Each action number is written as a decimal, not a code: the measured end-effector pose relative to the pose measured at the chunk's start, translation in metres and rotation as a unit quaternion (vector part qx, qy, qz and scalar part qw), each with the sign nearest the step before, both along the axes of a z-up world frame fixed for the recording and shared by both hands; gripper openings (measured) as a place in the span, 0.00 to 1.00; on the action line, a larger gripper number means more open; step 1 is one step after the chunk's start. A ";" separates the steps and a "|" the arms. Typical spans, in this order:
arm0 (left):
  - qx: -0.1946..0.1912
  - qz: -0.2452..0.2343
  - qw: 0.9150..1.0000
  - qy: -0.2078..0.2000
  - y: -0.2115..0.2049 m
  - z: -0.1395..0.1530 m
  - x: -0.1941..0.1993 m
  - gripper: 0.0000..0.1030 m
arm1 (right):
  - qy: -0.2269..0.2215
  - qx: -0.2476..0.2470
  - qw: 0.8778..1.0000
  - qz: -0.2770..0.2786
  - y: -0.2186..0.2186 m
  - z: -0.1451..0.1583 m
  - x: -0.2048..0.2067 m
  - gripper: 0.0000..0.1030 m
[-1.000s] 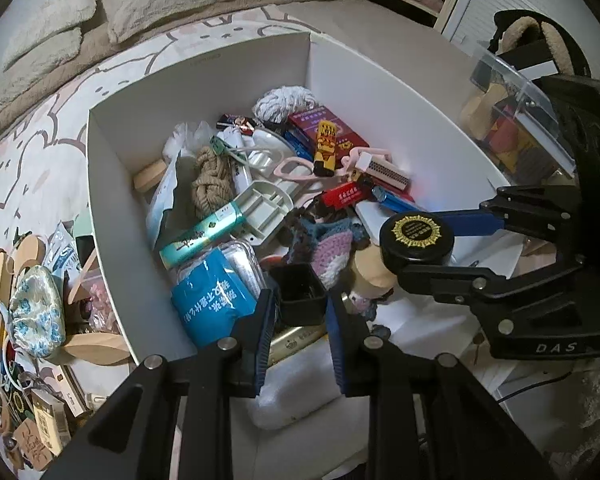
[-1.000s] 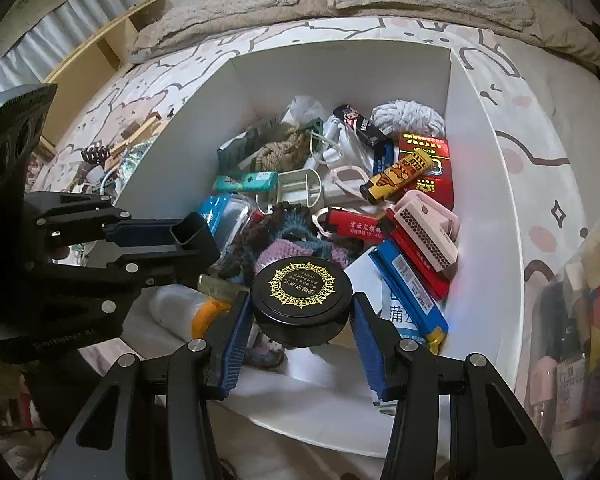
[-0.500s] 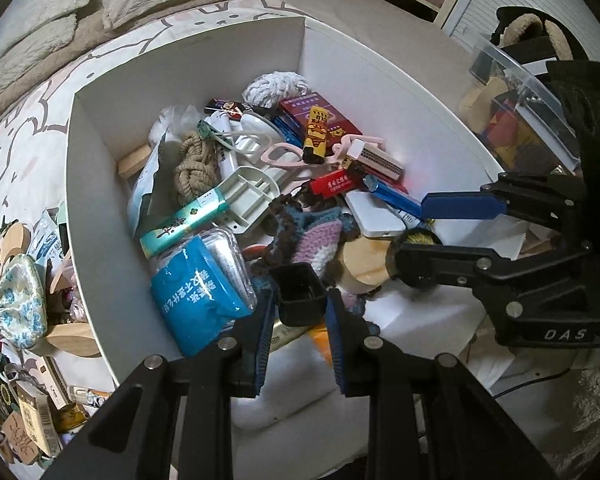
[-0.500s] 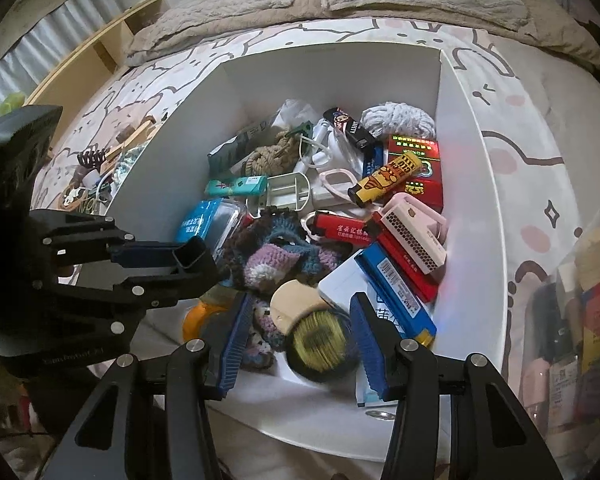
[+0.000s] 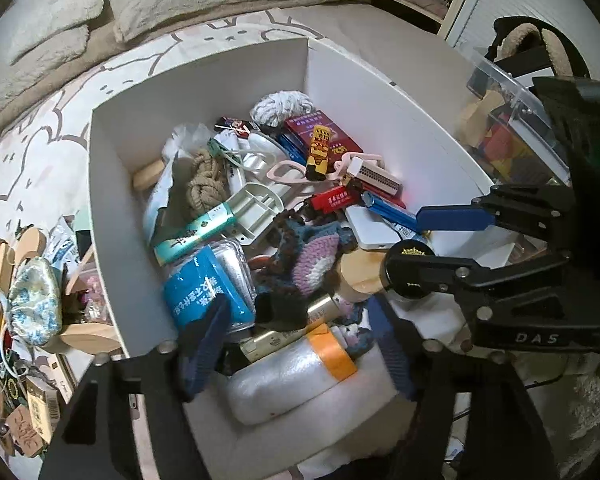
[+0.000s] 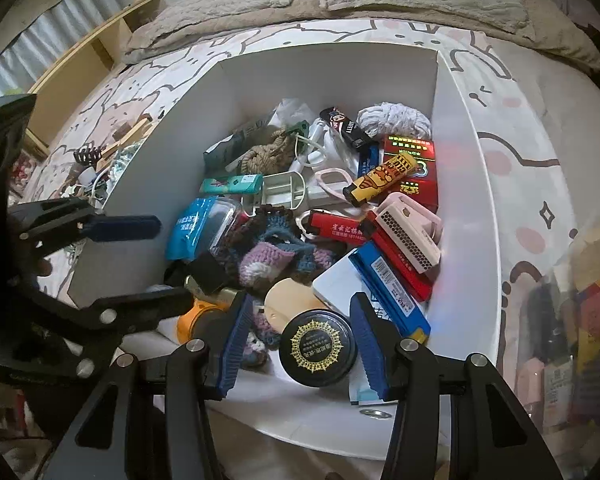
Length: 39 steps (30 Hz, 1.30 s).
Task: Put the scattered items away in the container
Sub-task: 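Open the left gripper to drop the black cup while the right gripper releases the black tin, then withdraw both open grippers from the cardboard box toward the scattered pile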
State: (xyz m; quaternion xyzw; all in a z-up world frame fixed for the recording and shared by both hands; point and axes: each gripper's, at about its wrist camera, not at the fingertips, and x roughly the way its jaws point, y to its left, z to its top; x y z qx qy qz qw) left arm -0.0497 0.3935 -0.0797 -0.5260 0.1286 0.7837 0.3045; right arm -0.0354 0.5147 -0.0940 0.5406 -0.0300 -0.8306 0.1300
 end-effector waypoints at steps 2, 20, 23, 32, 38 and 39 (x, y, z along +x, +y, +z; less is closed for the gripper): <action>-0.004 0.001 1.000 0.012 -0.001 0.004 0.002 0.78 | 0.000 0.003 1.000 0.002 -0.002 0.000 0.000 0.49; 0.004 0.028 0.999 0.037 -0.019 0.020 0.008 1.00 | 0.037 0.028 0.999 0.010 -0.012 0.007 0.009 0.49; 0.006 0.033 0.999 0.041 -0.024 0.021 0.007 1.00 | 0.048 0.034 0.998 0.007 -0.013 0.008 0.010 0.64; 0.010 0.046 0.998 0.049 -0.040 0.024 0.003 1.00 | 0.071 0.057 0.996 -0.021 -0.011 0.009 0.010 1.00; 0.016 0.051 0.998 0.045 -0.049 0.022 0.002 1.00 | 0.075 0.059 0.995 -0.026 -0.014 0.009 0.011 1.00; 0.016 0.051 0.998 0.044 -0.050 0.021 0.001 1.00 | 0.076 0.062 0.995 -0.025 -0.016 0.010 0.011 1.00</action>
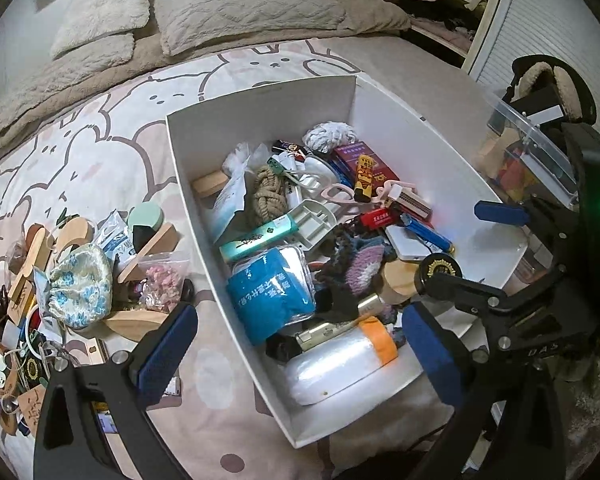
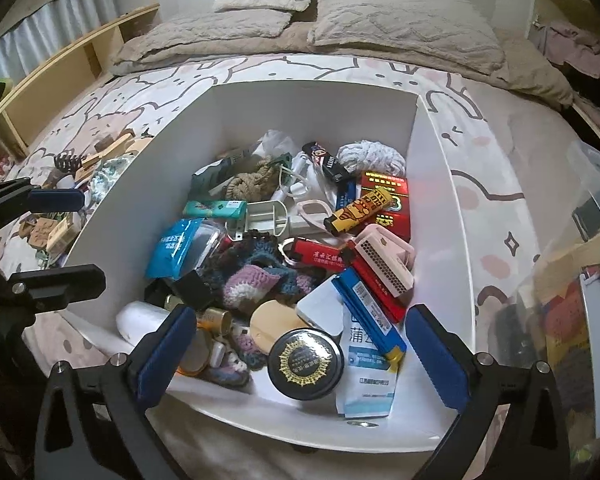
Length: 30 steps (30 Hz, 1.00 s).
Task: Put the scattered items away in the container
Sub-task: 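Withdraw both open grippers from the cardboard box toward the scattered pile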
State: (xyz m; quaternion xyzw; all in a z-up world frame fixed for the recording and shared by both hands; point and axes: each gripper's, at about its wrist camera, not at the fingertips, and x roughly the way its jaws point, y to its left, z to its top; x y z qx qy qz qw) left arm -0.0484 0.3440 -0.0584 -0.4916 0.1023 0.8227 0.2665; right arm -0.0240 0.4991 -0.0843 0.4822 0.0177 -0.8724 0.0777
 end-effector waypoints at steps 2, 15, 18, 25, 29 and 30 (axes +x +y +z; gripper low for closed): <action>0.002 0.001 1.000 -0.002 -0.002 -0.001 -0.001 1.00 | 0.004 0.007 1.000 0.000 -0.003 0.001 0.000 1.00; 0.007 -0.003 1.000 0.010 -0.014 0.005 0.003 1.00 | 0.049 0.013 0.998 -0.034 -0.003 0.018 0.018 1.00; 0.010 -0.009 1.000 0.015 -0.015 0.009 0.008 1.00 | 0.058 0.008 0.997 -0.044 0.001 0.023 0.023 1.00; 0.025 -0.022 0.999 0.036 -0.019 0.027 0.020 1.00 | 0.072 -0.004 0.995 -0.064 0.006 0.039 0.033 1.00; 0.040 -0.025 0.998 0.045 -0.026 0.034 0.024 1.00 | 0.078 0.000 0.995 -0.069 0.003 0.047 0.037 1.00; 0.042 -0.024 0.998 0.046 -0.028 0.036 0.024 1.00 | 0.080 0.000 0.994 -0.069 0.002 0.049 0.038 1.00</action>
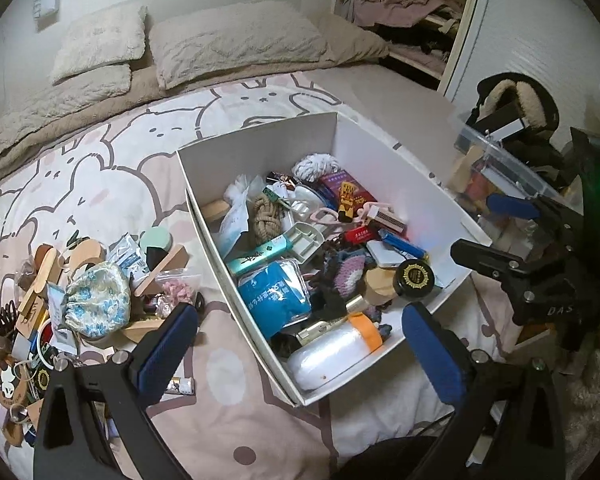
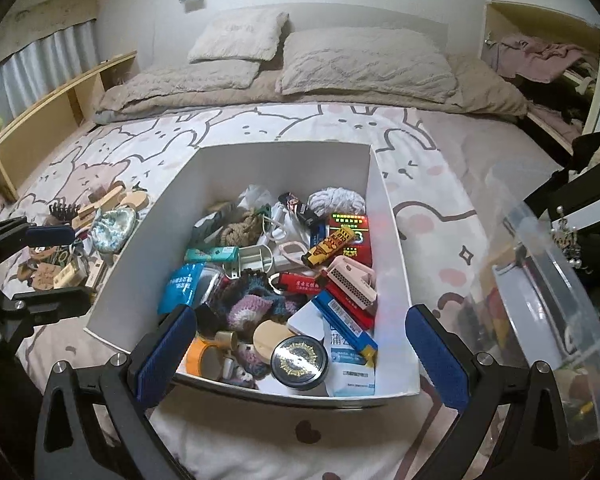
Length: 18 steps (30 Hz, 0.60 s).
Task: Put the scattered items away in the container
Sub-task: 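Withdraw both open grippers from the cardboard box toward the scattered pile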
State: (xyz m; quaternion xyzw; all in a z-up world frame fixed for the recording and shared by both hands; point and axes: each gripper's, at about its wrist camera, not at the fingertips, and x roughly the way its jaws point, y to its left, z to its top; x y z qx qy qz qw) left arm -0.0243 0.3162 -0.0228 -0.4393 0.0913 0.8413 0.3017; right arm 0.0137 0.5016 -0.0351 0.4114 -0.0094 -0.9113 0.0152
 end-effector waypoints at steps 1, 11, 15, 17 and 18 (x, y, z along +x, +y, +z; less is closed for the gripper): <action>0.001 0.001 1.000 0.002 -0.002 0.002 0.001 1.00 | 0.002 0.002 1.000 0.000 -0.002 0.003 0.001 1.00; 0.014 0.014 1.000 0.019 -0.042 0.017 0.005 1.00 | 0.030 0.010 0.999 0.015 -0.035 0.023 0.003 1.00; 0.011 0.031 0.999 0.029 -0.064 0.023 0.004 1.00 | 0.043 0.005 0.999 0.015 -0.050 0.027 0.000 1.00; 0.013 0.037 0.999 0.032 -0.075 0.025 0.003 1.00 | 0.050 -0.001 0.999 0.016 -0.059 0.029 -0.002 1.00; 0.013 0.040 0.999 0.033 -0.080 0.026 0.003 1.00 | 0.052 -0.003 0.998 0.016 -0.063 0.030 -0.002 1.00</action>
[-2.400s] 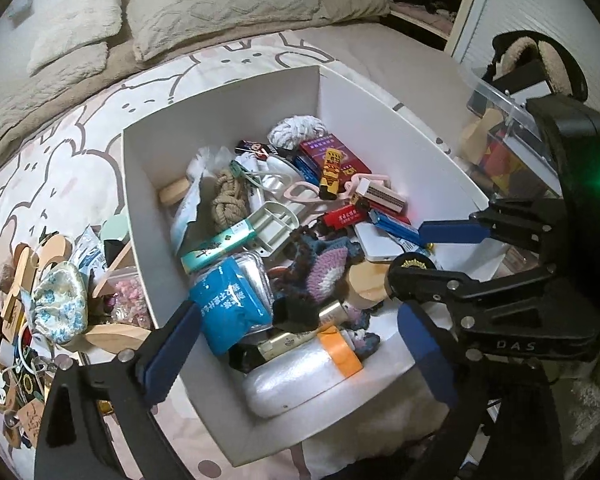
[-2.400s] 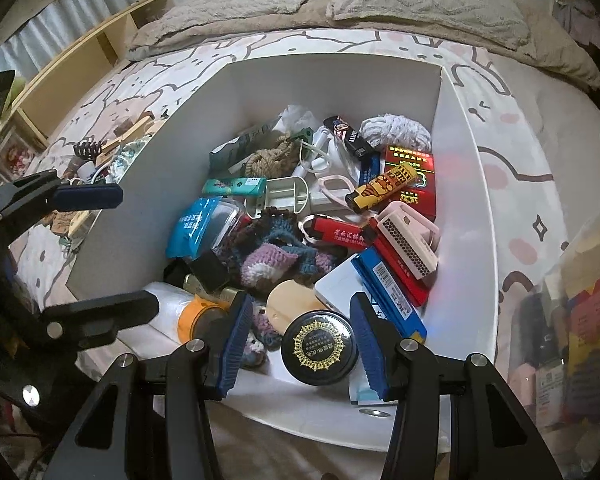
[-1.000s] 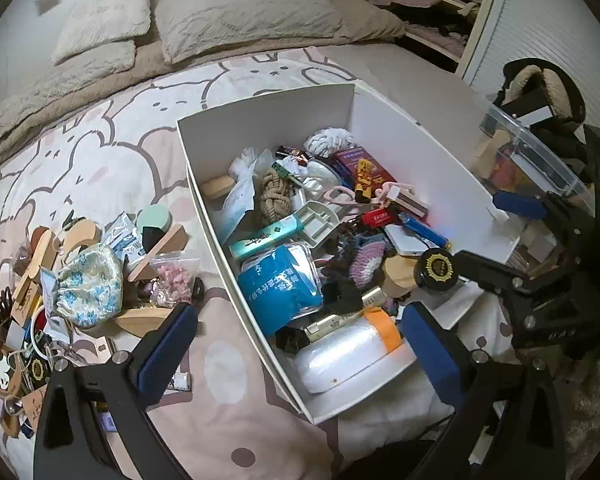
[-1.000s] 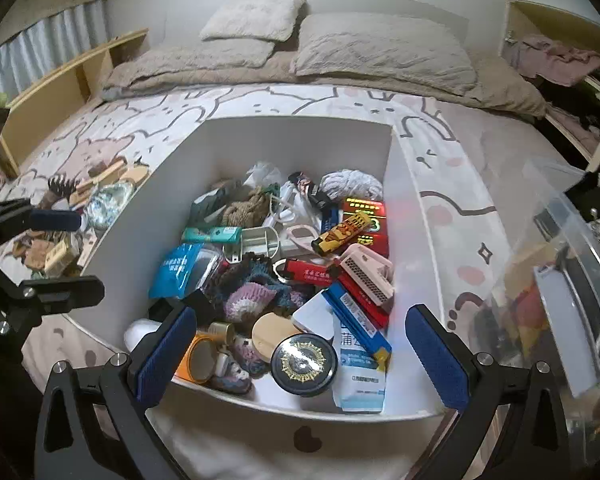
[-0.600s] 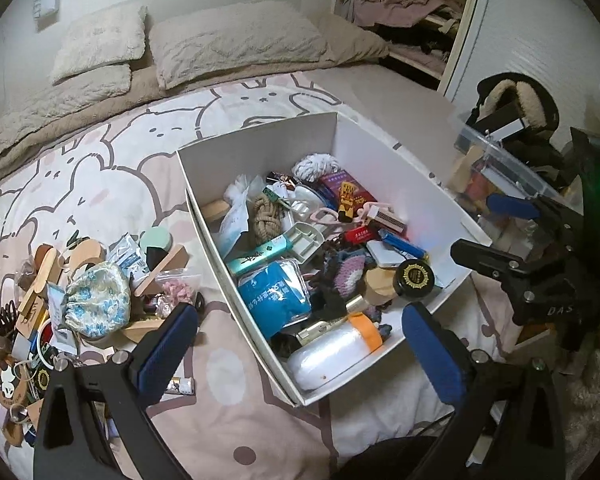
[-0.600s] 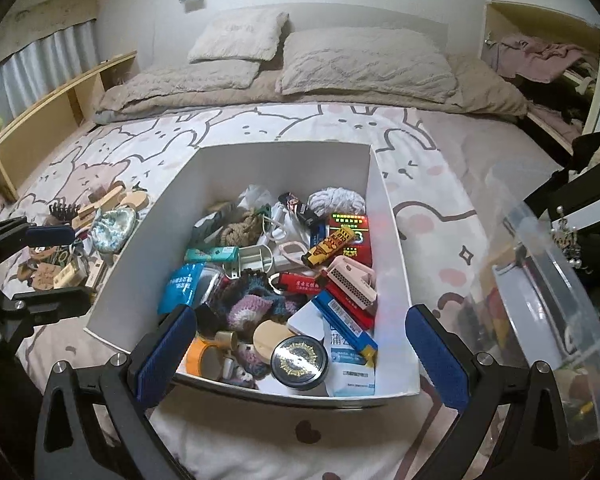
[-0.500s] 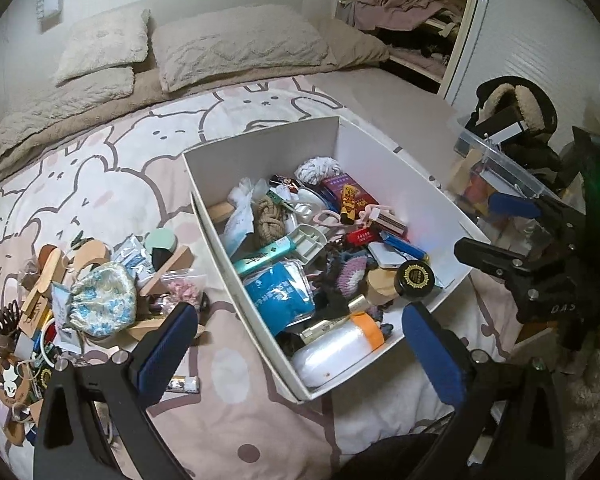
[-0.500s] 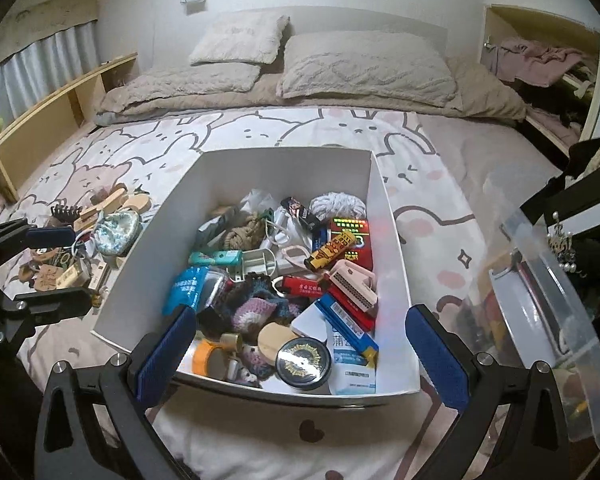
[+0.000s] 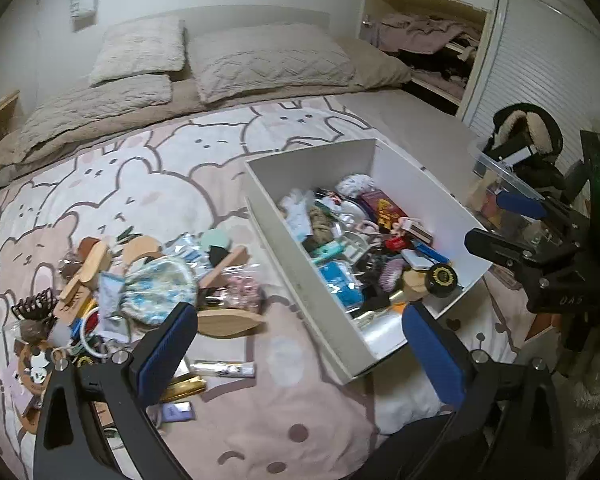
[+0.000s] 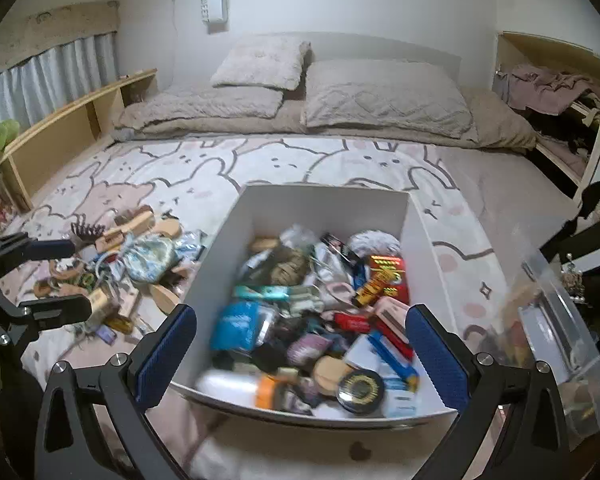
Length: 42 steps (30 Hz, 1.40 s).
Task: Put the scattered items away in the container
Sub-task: 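Withdraw both open grippers from the cardboard box toward the scattered pile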
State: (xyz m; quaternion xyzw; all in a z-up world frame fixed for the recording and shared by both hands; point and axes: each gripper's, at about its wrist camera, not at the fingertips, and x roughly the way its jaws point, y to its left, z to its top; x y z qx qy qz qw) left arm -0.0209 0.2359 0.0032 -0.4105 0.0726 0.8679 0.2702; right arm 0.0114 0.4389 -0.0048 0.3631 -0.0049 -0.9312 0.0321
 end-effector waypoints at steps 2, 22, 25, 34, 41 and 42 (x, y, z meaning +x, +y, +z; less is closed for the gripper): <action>0.000 0.006 1.000 0.004 -0.010 0.002 0.001 1.00 | 0.005 -0.006 1.000 0.003 -0.010 0.002 -0.002 1.00; 0.021 0.078 0.995 0.057 -0.107 0.023 -0.002 1.00 | 0.044 -0.057 0.997 0.034 -0.081 0.013 -0.013 1.00; 0.016 0.088 0.993 0.078 -0.119 0.025 0.000 1.00 | 0.052 -0.074 0.995 0.041 -0.090 0.014 -0.014 1.00; 0.055 0.120 0.987 0.093 -0.168 0.032 -0.004 1.00 | 0.105 -0.064 0.991 0.054 -0.127 0.021 -0.010 1.00; 0.053 0.159 0.978 0.121 -0.199 0.027 -0.007 1.00 | 0.145 -0.036 0.985 0.089 -0.162 0.021 -0.006 1.00; 0.052 0.162 0.978 0.124 -0.202 0.026 -0.008 1.00 | 0.145 -0.036 0.984 0.094 -0.166 0.020 -0.007 1.00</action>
